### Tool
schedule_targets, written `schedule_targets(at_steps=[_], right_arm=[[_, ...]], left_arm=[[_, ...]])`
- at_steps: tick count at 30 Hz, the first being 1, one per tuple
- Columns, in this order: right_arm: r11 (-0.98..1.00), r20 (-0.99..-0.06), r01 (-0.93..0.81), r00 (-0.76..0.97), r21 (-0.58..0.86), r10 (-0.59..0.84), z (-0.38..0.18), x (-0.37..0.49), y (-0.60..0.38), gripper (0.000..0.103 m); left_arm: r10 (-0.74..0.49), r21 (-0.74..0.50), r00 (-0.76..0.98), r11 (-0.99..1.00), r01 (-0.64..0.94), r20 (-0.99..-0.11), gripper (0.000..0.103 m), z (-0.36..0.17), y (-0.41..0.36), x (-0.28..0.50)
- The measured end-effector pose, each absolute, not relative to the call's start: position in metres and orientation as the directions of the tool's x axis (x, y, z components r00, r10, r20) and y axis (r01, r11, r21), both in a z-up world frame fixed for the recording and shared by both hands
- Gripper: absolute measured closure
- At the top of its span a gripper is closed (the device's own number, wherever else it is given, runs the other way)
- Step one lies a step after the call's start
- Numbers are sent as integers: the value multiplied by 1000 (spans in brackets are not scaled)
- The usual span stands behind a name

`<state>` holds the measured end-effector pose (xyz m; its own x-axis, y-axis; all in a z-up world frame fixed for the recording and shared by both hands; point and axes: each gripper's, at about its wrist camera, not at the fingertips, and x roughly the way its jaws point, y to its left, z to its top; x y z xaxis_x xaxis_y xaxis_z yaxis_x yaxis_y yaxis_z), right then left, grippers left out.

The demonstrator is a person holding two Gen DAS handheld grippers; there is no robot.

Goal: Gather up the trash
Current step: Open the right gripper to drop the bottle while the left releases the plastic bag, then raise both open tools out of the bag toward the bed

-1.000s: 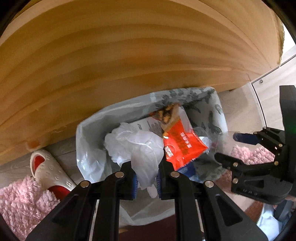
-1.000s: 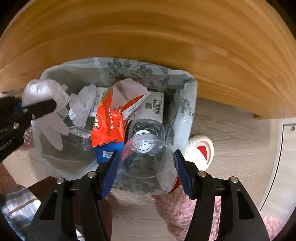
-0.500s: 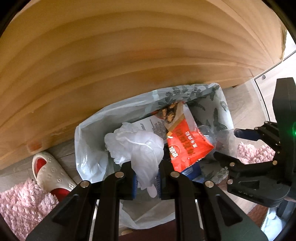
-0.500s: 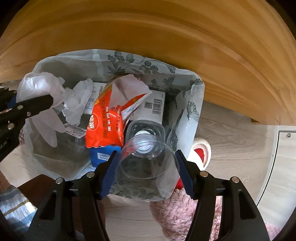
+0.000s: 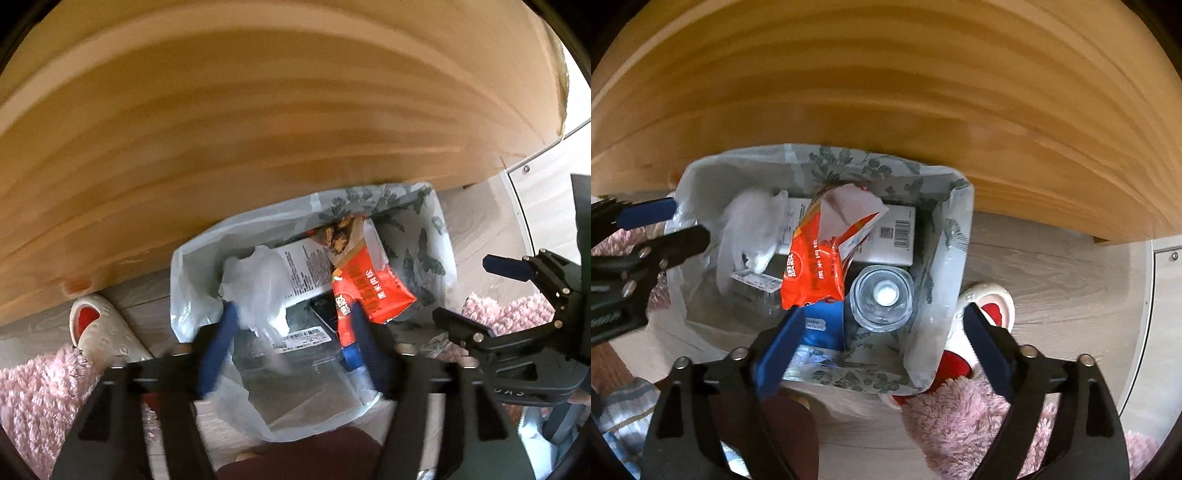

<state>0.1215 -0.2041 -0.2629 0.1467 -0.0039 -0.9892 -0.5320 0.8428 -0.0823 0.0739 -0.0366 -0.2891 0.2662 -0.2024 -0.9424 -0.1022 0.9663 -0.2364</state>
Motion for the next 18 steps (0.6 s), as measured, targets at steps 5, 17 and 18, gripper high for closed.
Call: schedule_targets(at_steps=[5,17,18], right_arm=[[854,-985,-516,169,-66,25,-254,122,-209,12],[871,-969,-489,237,-52,76,-237,117,-212,8],[871,-967,-488,244,-55,76,-236,116,-212,8]], left_arm=[[-222,-275,312,952,-135,-924,8,-280,-29,69],[-248,-314,344,937,-151,-906,8,-270,-21,65],[-255,-322,345,935,-151,-903,8,-270,-21,65]])
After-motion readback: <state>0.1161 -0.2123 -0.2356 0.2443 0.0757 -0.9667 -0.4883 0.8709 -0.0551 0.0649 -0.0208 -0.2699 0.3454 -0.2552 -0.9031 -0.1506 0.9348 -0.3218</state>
